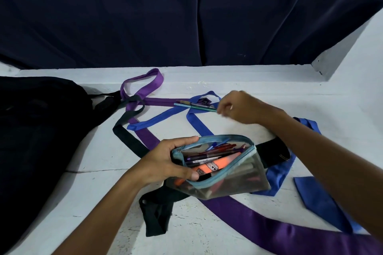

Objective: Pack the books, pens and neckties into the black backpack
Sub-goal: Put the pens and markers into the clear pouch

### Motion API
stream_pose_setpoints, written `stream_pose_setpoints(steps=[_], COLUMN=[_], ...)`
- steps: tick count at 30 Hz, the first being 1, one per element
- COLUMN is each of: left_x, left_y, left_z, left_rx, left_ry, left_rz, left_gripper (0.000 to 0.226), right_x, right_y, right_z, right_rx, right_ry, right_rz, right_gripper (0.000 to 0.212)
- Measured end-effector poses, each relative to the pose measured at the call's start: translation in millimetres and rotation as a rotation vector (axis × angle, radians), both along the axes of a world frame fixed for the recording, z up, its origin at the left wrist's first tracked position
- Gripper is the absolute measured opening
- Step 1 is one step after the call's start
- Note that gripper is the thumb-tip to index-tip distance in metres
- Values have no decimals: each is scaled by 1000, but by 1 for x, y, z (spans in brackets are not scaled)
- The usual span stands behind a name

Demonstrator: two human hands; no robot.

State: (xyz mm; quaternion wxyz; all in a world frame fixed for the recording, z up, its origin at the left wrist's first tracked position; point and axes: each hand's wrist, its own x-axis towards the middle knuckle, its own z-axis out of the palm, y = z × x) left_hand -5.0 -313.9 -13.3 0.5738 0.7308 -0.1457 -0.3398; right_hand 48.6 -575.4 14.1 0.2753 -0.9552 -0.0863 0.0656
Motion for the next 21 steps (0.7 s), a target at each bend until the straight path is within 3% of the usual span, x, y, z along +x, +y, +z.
stream_pose_setpoints(steps=[2,4,8,11,15,18,21], left_x=[1,0,-1,0,1,2,1], left_y=[-1,-2,-3,-1,0,0,-1], left_z=[-1,1,2,1,0,-1,-2], left_rx=[7,13,12,29,29,20,10], left_ry=[-1,2,-5,-14,-19,-10,-7], left_rz=[-22,-21,-16,-17,-18,-17,-8], left_gripper=[88,89,82,89,90,86,84], right_x=[17,19,13,13,16,17,9], right_y=[-25,-42,-48,-46,-39,-31,-21], right_z=[-24,-43,-58,-61,-54,-39,-15], right_rx=[-190,-380,-564,-537,-262,197,619], right_ry=[-34,7,-75,-152,-183,-237,-190], right_rz=[-269,-410,-435,-427,-530,-566,-465], right_gripper=[26,29,25,25,34,24,19])
